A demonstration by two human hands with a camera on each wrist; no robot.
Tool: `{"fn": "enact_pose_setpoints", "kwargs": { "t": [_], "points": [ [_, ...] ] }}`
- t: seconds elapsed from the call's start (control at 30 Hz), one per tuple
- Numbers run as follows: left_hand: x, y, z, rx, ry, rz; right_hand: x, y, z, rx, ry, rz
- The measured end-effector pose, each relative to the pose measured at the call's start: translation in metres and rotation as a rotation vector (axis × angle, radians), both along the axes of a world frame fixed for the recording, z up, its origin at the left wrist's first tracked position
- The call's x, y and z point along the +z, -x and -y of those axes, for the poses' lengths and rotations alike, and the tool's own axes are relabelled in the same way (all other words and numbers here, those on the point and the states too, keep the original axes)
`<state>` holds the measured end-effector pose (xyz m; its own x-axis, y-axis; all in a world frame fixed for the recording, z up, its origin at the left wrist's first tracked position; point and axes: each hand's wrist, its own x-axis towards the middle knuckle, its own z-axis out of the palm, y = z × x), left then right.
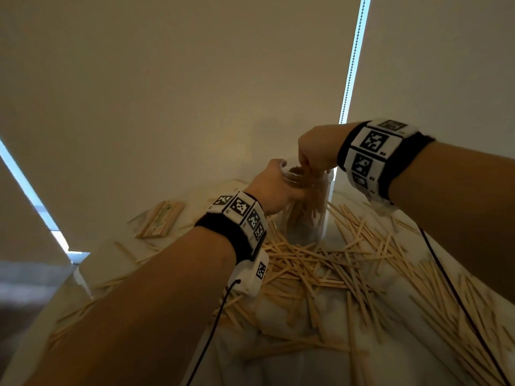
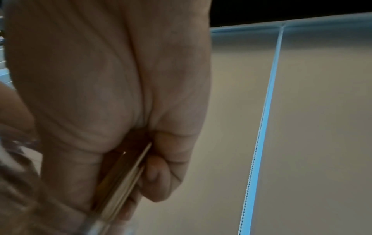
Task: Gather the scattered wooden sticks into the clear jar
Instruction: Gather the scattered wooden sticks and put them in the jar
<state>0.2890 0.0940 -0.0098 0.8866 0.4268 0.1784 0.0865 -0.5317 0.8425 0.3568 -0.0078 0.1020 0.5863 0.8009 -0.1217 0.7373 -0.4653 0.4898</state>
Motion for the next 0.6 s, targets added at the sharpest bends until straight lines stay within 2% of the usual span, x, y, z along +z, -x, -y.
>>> {"fn": "enact_pose_setpoints", "kwargs": {
  "t": [0.13,0.2,0.3,0.37,0.47,0.6],
  "points": [
    [-0.003,0.002,0.000,-0.028,0.066,0.003,0.006,0.000,0.005,-0.028,-0.157,-0.272],
    [-0.007,0.003,-0.001,-0.048,0.094,0.021,0.010,0.001,0.010,-0.036,-0.207,-0.343],
    [0.001,0.019,0.010,-0.058,0.085,0.020,0.018,0.014,0.024,0.004,-0.324,-0.313],
    [0.008,0.032,0.016,-0.081,0.036,-0.059,0.020,0.020,0.037,0.044,-0.433,-0.270],
    [0.017,0.057,0.019,0.037,-0.081,-0.205,0.017,0.035,0.059,0.023,-0.616,-0.330],
    [0.030,0.103,0.024,0.044,-0.213,-0.351,0.001,0.067,0.091,0.032,-0.736,-0.338]
  ]
}}
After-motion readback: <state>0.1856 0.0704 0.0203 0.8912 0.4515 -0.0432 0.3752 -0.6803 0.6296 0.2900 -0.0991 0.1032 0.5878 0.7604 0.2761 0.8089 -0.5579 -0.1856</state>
